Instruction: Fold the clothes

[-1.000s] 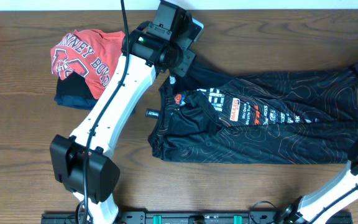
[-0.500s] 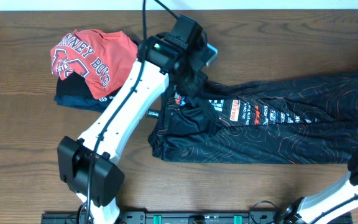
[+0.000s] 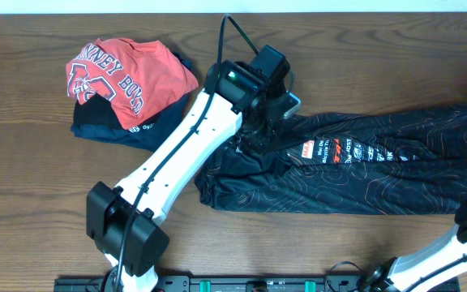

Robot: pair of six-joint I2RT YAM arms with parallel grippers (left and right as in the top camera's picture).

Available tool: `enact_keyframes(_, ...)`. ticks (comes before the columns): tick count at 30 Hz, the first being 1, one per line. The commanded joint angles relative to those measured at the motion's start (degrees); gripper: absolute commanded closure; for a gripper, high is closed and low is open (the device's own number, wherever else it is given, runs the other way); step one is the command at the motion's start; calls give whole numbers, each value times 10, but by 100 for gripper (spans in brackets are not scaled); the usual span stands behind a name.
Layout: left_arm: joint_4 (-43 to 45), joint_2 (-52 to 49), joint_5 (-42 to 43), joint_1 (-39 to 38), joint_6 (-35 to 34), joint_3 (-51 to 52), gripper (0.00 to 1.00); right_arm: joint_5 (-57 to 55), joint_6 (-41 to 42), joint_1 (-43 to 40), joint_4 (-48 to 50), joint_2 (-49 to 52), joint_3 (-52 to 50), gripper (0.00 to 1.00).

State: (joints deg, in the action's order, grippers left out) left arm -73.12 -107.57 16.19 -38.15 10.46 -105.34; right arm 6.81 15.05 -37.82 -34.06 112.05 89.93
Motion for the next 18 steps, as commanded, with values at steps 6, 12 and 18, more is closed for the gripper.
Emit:
enact_keyframes(6, -23, 9, 3, -6, -43, 2, 94, -10, 8, -7, -2, -9, 0, 99)
enact_keyframes(12, -31, 9, 3, -6, -43, 2, 94, -10, 8, -7, -3, -9, 0, 99)
enact_keyframes(18, -32, 9, 3, -6, -43, 2, 94, -10, 7, -8, -8, -9, 0, 99)
